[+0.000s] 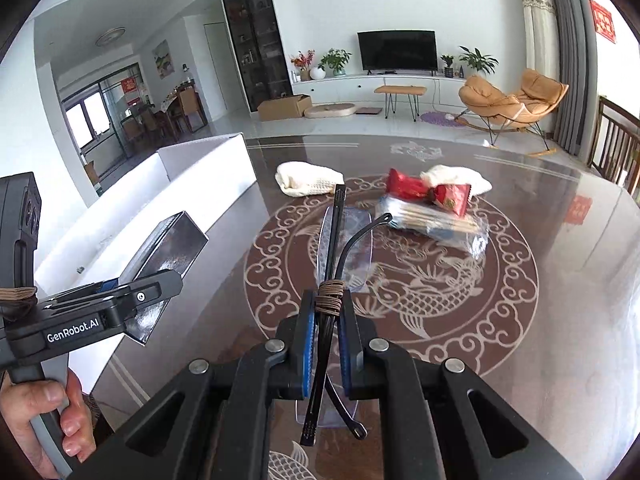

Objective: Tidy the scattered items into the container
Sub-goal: 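Carry the black box and eyeglasses over the white cardboard box with both tools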

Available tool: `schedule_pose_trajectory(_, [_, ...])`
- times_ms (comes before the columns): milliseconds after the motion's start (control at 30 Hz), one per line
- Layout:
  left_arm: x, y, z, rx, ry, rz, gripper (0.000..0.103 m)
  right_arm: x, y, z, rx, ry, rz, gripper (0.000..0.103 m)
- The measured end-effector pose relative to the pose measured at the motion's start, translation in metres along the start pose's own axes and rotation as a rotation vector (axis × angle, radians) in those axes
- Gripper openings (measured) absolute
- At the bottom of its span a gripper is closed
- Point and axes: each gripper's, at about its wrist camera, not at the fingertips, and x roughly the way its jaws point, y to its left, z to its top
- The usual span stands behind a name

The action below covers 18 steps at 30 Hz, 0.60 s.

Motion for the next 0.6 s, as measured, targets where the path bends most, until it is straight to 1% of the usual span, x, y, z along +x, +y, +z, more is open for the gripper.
schedule_pose_trajectory(67, [-0.022, 0.029, 0.018, -0.035, -0.039, 0.032, 0.058, -0.004, 0.027, 0.024, -0.042, -0.033, 0.052, 0.011])
schedule_pose_trajectory(133, [-0.043, 0.064, 0.033, -0.071, -0.068, 0.080, 0.058, -0.002, 0.061, 0.045, -0.087, -0.052, 0.121, 0.011])
schedule_pose_trajectory(233, [-0.070, 0.122, 0.047, -0.115, -0.091, 0.180, 0.058, 0.007, 0.120, 0.068, -0.139, -0.046, 0.245, 0.011])
schedule_pose_trajectory(300, [-0.083, 0.160, 0.050, -0.139, -0.084, 0.250, 0.058, 0.014, 0.161, 0.076, -0.174, -0.031, 0.319, 0.011])
schedule_pose_trajectory(367, [-0.091, 0.197, 0.047, -0.166, -0.058, 0.313, 0.058, 0.022, 0.202, 0.076, -0.216, -0.009, 0.386, 0.011])
schedule_pose_trajectory(467, [-0.089, 0.242, 0.041, -0.209, -0.001, 0.376, 0.058, 0.044, 0.263, 0.064, -0.298, 0.058, 0.458, 0.011])
schedule_pose_trajectory(533, [-0.081, 0.265, 0.036, -0.240, 0.042, 0.390, 0.058, 0.064, 0.298, 0.047, -0.365, 0.120, 0.481, 0.011])
schedule_pose_trajectory(600, [-0.071, 0.283, 0.032, -0.276, 0.091, 0.384, 0.058, 0.089, 0.324, 0.031, -0.428, 0.195, 0.488, 0.011])
